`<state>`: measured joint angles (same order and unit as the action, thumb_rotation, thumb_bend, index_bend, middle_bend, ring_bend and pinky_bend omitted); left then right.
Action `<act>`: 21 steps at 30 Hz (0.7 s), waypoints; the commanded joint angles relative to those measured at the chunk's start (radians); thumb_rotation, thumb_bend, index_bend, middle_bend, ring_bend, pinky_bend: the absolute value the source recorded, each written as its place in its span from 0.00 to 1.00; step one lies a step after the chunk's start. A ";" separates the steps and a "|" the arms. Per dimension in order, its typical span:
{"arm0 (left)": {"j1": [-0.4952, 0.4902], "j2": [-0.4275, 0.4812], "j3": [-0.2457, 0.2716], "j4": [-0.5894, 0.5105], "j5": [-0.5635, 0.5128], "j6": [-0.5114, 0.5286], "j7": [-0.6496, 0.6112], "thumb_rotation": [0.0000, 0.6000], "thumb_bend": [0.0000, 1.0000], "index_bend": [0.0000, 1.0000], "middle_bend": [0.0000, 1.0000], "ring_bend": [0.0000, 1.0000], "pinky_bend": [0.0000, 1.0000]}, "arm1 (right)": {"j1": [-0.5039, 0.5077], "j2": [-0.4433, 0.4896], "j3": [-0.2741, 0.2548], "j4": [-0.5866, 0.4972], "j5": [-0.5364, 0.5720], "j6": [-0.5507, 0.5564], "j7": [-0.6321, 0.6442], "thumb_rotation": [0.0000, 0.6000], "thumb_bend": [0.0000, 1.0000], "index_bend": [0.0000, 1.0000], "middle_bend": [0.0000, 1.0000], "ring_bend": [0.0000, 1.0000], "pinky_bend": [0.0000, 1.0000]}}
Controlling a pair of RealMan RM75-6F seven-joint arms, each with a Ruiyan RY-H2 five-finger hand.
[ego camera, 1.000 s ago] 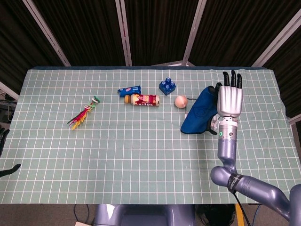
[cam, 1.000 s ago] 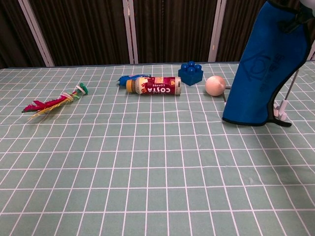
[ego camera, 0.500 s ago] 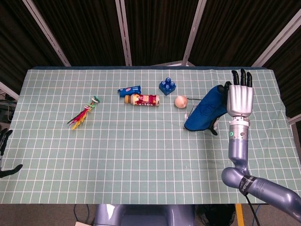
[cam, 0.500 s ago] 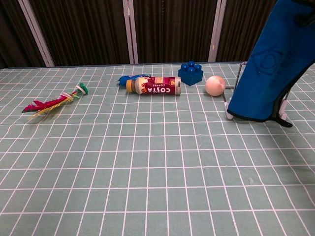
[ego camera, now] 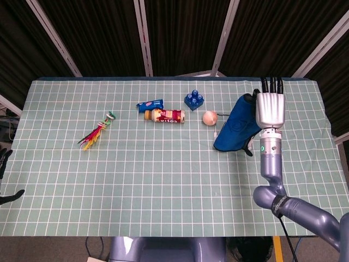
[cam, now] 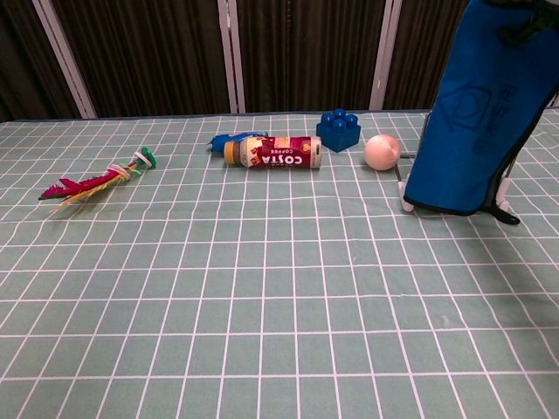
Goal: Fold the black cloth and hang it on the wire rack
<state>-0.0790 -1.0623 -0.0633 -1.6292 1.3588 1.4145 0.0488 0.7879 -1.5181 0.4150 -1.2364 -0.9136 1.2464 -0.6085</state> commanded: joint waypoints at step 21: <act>-0.031 -0.047 -0.010 0.034 -0.064 -0.062 0.069 1.00 0.00 0.00 0.00 0.00 0.00 | 0.107 -0.095 -0.002 0.306 0.021 -0.250 0.113 1.00 0.46 0.74 0.12 0.00 0.07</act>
<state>-0.1090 -1.1077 -0.0734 -1.5962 1.2959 1.3536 0.1164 0.8877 -1.6081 0.4163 -0.9462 -0.8971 1.0163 -0.4998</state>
